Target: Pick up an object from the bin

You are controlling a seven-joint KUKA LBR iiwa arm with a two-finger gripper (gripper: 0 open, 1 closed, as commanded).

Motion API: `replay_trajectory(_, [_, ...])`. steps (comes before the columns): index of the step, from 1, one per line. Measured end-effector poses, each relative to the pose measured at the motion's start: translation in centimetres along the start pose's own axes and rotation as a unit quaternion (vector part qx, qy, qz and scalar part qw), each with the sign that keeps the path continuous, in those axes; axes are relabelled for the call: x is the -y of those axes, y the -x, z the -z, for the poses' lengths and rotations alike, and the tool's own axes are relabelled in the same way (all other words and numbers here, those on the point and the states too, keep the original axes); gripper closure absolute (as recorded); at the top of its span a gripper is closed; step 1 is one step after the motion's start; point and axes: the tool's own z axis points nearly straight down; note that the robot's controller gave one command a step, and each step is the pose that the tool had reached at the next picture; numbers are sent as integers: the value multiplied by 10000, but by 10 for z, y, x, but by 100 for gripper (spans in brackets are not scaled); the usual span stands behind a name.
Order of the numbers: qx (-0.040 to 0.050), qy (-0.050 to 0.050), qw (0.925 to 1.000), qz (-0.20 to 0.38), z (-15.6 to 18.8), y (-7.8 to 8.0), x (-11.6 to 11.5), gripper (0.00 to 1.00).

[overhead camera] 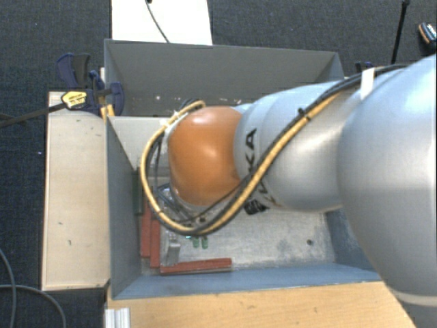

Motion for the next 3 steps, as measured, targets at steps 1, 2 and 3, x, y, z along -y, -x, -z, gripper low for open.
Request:
replay_trajectory(1, [22, -15, 10000, -48, -48, 46, 56, 0])
replay_trajectory(2, [53, -7, 9980, 627, -80, 94, 117, 0])
replay_trajectory(3, [36, -20, 9969, 785, -55, 80, 222, 0])
